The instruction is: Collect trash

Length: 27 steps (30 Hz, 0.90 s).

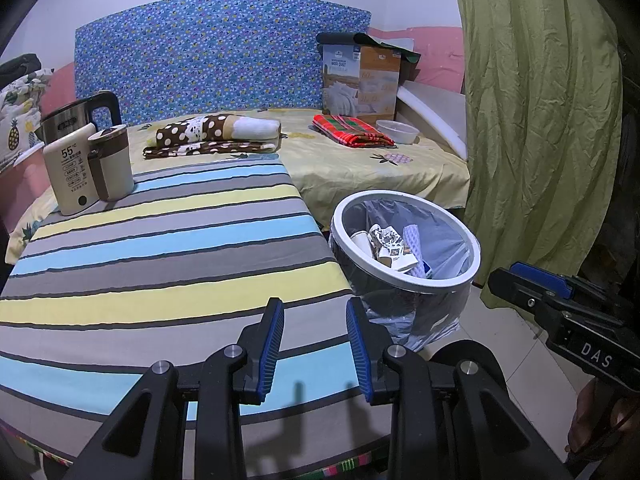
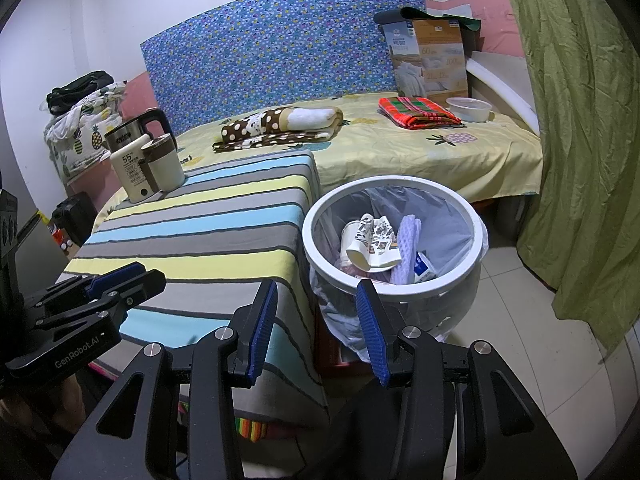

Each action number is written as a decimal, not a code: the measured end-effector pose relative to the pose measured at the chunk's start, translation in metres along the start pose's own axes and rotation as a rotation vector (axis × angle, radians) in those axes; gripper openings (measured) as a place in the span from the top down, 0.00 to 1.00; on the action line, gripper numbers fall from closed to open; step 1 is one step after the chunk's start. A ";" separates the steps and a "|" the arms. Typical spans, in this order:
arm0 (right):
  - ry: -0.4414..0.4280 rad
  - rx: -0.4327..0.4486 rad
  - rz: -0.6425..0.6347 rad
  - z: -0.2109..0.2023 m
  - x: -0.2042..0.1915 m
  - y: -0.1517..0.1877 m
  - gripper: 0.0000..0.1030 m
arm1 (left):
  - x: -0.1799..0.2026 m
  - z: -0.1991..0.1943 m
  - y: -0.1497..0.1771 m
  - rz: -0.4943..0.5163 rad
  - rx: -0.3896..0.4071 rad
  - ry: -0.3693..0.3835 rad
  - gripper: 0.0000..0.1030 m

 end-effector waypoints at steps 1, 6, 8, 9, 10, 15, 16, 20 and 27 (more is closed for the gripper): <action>0.000 0.000 0.000 0.000 0.000 0.000 0.58 | 0.000 0.000 0.000 0.000 0.000 -0.001 0.69; -0.001 0.000 -0.001 0.000 0.000 0.000 0.58 | 0.000 0.000 0.000 -0.001 -0.001 -0.001 0.69; -0.001 0.000 -0.001 0.000 0.000 0.000 0.58 | 0.000 0.000 0.000 -0.001 -0.001 -0.002 0.69; -0.001 0.000 -0.001 0.000 0.000 0.000 0.58 | 0.000 0.000 0.000 -0.001 -0.001 -0.001 0.69; -0.001 0.001 -0.001 0.000 0.001 -0.001 0.58 | -0.001 0.000 0.001 -0.001 -0.002 -0.002 0.69; -0.002 0.001 -0.002 0.001 0.000 -0.001 0.58 | -0.001 0.000 0.001 0.000 -0.003 -0.004 0.69; -0.002 0.000 -0.002 0.000 0.000 -0.001 0.58 | -0.002 0.000 0.001 0.000 -0.004 -0.005 0.69; -0.003 0.000 -0.002 0.001 -0.001 -0.001 0.58 | -0.001 0.000 0.001 0.000 -0.003 -0.006 0.69; -0.010 -0.004 -0.006 0.002 -0.002 -0.002 0.58 | -0.002 0.000 0.003 0.006 0.003 -0.016 0.69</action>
Point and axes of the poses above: each gripper's, at about its wrist camera, not at the fingertips, and z roughly the way its jaws point, x to its right, y to its underside, the point moved 1 cm from there along z, roughly the way its jaws point, and after that the axes turned 12 degrees about -z, right-handed, at the moved point
